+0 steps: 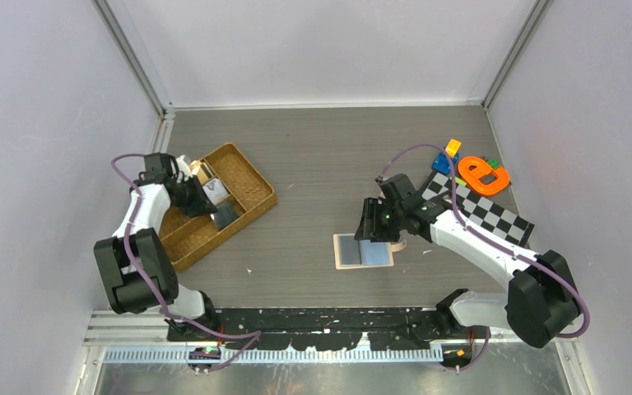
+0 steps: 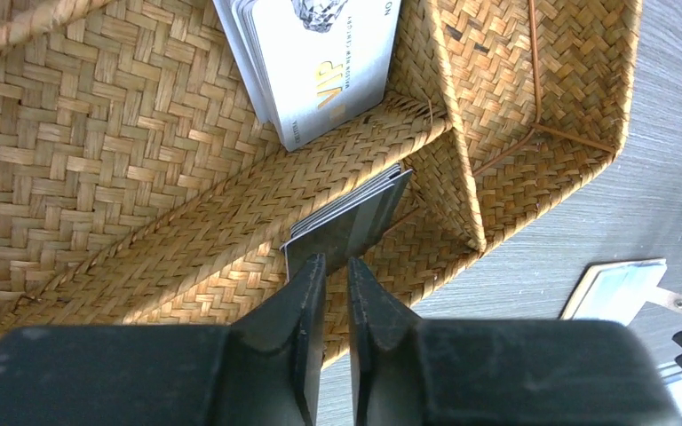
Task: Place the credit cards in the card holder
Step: Pick up the credit card from the storage box.
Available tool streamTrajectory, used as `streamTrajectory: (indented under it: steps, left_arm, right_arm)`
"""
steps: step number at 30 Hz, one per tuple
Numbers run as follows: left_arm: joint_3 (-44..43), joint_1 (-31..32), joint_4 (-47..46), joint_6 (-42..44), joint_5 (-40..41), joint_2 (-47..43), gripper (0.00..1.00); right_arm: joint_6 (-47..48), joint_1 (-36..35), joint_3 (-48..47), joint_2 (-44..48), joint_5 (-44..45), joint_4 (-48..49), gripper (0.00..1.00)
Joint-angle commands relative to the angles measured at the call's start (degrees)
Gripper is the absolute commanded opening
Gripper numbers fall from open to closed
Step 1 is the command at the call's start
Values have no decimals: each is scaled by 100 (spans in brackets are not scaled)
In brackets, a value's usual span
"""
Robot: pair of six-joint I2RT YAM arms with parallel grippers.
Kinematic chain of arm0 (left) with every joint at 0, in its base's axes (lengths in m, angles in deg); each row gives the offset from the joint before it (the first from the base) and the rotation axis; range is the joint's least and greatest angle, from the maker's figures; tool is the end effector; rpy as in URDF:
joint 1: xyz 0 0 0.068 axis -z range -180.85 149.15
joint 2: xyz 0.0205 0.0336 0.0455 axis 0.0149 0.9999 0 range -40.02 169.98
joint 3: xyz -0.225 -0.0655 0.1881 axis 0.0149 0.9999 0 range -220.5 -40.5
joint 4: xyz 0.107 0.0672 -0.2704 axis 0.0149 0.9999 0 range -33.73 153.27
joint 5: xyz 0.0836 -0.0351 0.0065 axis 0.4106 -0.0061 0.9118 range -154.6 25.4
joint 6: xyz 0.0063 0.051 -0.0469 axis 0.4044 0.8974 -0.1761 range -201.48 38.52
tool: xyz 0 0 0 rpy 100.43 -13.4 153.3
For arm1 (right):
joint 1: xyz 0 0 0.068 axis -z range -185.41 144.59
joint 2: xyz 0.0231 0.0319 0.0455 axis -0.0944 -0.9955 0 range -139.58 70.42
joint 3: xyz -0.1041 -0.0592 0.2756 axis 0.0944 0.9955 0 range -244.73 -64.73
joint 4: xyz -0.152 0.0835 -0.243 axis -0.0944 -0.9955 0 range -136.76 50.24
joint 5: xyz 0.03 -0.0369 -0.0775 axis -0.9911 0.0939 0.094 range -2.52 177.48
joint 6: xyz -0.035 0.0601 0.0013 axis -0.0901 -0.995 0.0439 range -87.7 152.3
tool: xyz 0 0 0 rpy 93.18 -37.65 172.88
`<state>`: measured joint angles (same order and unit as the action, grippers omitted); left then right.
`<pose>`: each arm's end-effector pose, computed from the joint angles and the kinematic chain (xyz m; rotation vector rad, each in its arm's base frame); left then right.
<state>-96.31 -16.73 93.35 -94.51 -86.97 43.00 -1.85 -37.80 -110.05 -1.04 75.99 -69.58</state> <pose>0.3131 0.0666 0.2134 -0.5439 2.5873 -0.5070 0.2313 0.1601 0.2122 -0.0413 2.6733 0.6733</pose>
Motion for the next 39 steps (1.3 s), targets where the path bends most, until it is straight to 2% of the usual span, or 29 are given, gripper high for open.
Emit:
streamTrajectory:
  steps: [1, 6, 13, 22, 26, 31, 39]
  left_arm:
    - [-202, -43, -31, -26, -96, 73, 22]
    - [-151, -44, 136, -200, 275, 199, 40]
    - [-24, -41, 251, -268, 775, 54, 52]
    - [-143, -41, 299, -226, 483, 431, 54]
    - [-59, -42, 243, -210, 423, 177, 55]
    - [95, -41, 272, -268, 542, -103, 60]
    - [126, -46, 482, -225, 702, -39, 68]
  right_arm:
    - [59, 23, -163, -11, -9, 90, 54]
    - [69, 22, -158, 13, -5, 91, 54]
    - [40, 21, -93, 8, -10, 133, 54]
    - [65, 27, -104, -82, -46, 185, 54]
    - [76, 24, -82, -104, -55, 211, 54]
    - [92, 27, -71, -96, -73, 229, 54]
    - [67, 28, 7, 63, -70, 229, 55]
